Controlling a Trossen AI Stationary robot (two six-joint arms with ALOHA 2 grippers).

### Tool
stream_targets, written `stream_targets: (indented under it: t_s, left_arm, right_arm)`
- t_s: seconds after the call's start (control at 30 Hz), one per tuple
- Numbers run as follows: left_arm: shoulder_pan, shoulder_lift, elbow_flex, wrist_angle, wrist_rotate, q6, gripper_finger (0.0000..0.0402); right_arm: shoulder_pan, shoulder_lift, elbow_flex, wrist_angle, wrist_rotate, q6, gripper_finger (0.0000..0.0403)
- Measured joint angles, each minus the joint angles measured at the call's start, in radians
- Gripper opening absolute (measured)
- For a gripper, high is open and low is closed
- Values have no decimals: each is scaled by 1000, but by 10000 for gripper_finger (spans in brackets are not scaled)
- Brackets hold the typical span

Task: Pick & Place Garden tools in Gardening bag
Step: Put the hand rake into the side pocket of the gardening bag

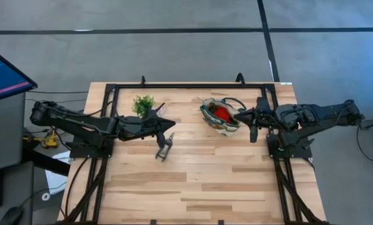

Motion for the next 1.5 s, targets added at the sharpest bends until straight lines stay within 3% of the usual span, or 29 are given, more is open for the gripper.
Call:
stream_targets:
  t_s: [0.43, 0.7, 0.87, 1.03, 1.23, 1.5]
  left_arm:
    - [0, 0, 0, 6, 0, -15, 3]
    - [-4, 0, 2, -10, 10, -122, 3]
    - [5, 5, 46, -13, -2, -136, 2]
    - [34, 11, 105, -116, -66, -157, 1]
    - [38, 56, 149, -194, -122, -226, 1]
    - [41, 188, 190, -232, -122, -351, 1]
  right_arm:
    - [52, 46, 0, 15, 7, 28, 1]
    - [49, 48, 0, -20, 7, 28, 1]
    - [49, 8, 0, -35, -107, -47, 0]
    - [49, -53, 0, -40, -199, -116, 0]
    - [49, -126, 0, -39, -208, -162, 0]
    - [30, -173, 0, -38, -207, -226, 0]
